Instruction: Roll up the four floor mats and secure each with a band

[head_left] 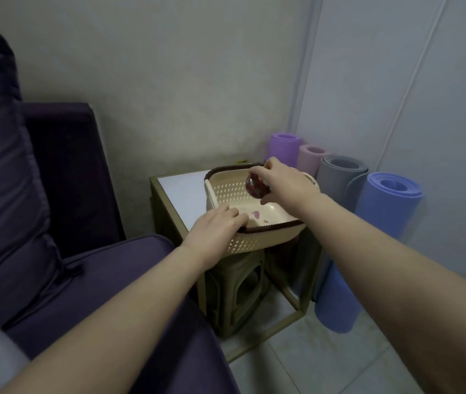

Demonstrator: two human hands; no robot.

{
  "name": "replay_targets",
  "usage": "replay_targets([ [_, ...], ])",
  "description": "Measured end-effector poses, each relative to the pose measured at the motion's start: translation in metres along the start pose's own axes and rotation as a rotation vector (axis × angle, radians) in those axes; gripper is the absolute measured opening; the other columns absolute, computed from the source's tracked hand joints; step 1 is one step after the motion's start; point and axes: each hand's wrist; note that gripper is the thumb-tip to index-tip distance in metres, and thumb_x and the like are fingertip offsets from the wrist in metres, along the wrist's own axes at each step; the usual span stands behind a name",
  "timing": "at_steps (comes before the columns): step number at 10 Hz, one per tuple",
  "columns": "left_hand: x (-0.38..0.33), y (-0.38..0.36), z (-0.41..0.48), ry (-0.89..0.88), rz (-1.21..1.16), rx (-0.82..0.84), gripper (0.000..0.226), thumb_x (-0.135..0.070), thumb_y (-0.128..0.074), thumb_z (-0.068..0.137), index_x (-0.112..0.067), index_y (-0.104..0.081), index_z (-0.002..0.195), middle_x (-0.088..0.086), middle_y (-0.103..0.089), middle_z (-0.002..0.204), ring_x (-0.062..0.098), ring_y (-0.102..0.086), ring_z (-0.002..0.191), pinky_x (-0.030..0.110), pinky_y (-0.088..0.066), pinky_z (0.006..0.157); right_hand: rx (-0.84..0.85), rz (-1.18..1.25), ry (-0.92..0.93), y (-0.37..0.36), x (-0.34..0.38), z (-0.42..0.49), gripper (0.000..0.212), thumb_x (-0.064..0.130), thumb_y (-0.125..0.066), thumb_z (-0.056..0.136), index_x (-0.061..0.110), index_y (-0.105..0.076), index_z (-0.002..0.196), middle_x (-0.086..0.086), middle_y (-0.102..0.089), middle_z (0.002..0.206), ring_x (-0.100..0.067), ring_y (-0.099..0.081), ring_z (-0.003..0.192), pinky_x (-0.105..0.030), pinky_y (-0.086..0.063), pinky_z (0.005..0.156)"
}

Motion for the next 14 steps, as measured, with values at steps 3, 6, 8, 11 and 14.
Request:
replay_targets([
  [3,0.006,0.004,-0.004,-0.074,0.059,0.022,0.044,-0.010,-0.051,0.093,-0.021,-0.039,0.134,0.002,-0.049,0.124,0.016,-0.043,0.110,0.024,-0.036,0.084,-0.027,0.030,-0.065,-0.024,0.021,0.031,0.047,0.033,-0.054,0.093,0.003,-0.041,0.126,-0.018,-0.040,0.127,-0.031,-0.038,0.117,-0.036,-0.033,0.096],
  [6,0.009,0.002,0.001,-0.031,0.059,0.039,0.044,-0.007,-0.053,0.090,-0.020,-0.042,0.130,0.004,-0.046,0.123,0.018,-0.042,0.112,0.026,-0.037,0.087,0.162,0.308,-0.084,-0.045,0.009,0.001,0.028,0.003,-0.050,0.090,0.015,-0.055,0.116,-0.007,-0.056,0.120,-0.024,-0.053,0.111,-0.035,-0.044,0.091],
  [8,0.004,0.007,0.020,0.160,-0.007,0.069,0.047,-0.014,-0.062,0.087,-0.022,-0.045,0.130,0.006,-0.048,0.125,0.023,-0.045,0.118,0.033,-0.042,0.090,0.015,0.120,-0.028,-0.045,-0.001,-0.032,0.035,0.029,-0.031,0.103,0.014,-0.044,0.131,-0.007,-0.050,0.132,-0.023,-0.044,0.122,-0.033,-0.028,0.103],
  [11,0.016,-0.004,0.040,0.407,0.049,0.145,0.047,-0.005,-0.058,0.087,-0.012,-0.044,0.131,0.012,-0.045,0.132,0.027,-0.043,0.123,0.039,-0.042,0.099,0.214,0.155,-0.069,-0.031,-0.011,-0.043,0.043,0.025,-0.044,0.100,0.012,-0.037,0.140,-0.009,-0.039,0.144,-0.025,-0.039,0.131,-0.037,-0.032,0.108],
  [14,-0.008,0.033,0.034,0.198,0.232,0.112,0.034,-0.019,-0.052,0.090,-0.017,-0.049,0.124,0.007,-0.048,0.129,0.024,-0.043,0.121,0.038,-0.032,0.105,0.080,0.188,-0.281,0.036,-0.037,-0.078,0.038,0.017,-0.038,0.100,0.014,-0.041,0.137,-0.010,-0.039,0.140,-0.027,-0.040,0.127,-0.040,-0.034,0.103],
])
Point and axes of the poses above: each hand's wrist, its own z-axis towards the middle knuckle, its own y-axis out of the back of the hand, x = y × z
